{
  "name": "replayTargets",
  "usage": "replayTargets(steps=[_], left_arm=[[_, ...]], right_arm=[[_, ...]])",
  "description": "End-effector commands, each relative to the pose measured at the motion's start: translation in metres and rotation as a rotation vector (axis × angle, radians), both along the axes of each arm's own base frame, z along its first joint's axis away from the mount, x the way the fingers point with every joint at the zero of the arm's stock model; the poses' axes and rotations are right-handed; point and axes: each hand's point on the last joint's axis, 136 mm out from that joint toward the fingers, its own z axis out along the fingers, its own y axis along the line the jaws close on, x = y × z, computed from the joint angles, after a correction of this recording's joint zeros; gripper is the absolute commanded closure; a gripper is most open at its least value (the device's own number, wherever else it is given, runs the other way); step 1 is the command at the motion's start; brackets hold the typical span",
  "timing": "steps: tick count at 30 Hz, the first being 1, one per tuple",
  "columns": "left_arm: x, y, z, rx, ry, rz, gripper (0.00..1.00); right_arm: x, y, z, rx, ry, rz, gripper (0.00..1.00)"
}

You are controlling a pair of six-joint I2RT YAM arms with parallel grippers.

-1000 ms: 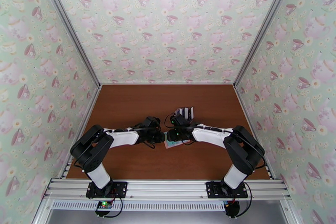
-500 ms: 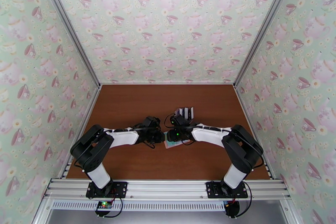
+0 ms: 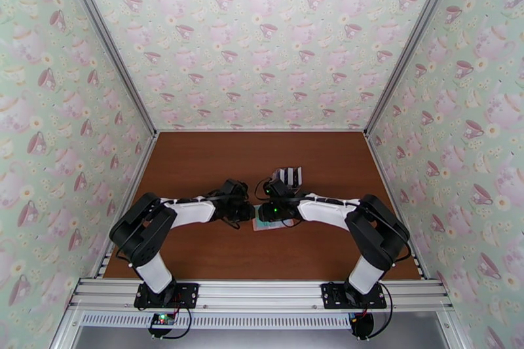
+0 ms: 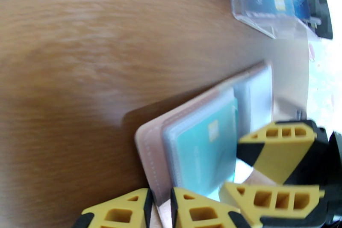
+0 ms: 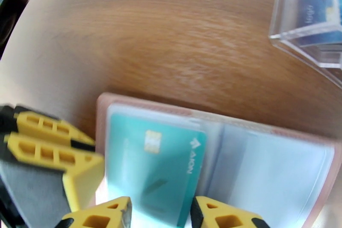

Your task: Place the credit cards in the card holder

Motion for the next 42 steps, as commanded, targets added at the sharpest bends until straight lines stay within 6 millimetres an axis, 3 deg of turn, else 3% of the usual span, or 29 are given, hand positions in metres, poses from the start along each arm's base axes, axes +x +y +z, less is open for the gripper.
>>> replayTargets(steps=[1,10,16,24,35,42], left_arm=[[0.005,0.029,-0.017,0.116,0.030,0.032,0.79],[0.007,0.035,-0.012,0.112,0.023,0.033,0.79],[0.005,0.037,-0.001,0.099,-0.006,0.034,0.77],[0.005,0.038,0.018,0.084,-0.047,0.029,0.75],[0.004,0.022,0.046,0.044,-0.116,-0.003,0.73],[-0.004,0.009,0.049,0.040,-0.136,-0.031,0.71]], right_arm=[[0.002,0.018,0.008,0.058,0.006,0.006,0.58],[0.007,0.013,0.011,0.032,-0.013,-0.027,0.57],[0.008,0.006,0.027,0.027,-0.051,-0.040,0.45],[0.013,-0.001,0.045,0.018,-0.087,-0.050,0.43],[0.021,-0.019,0.049,0.021,-0.111,-0.096,0.43],[0.019,-0.032,0.050,0.012,-0.126,-0.116,0.42]])
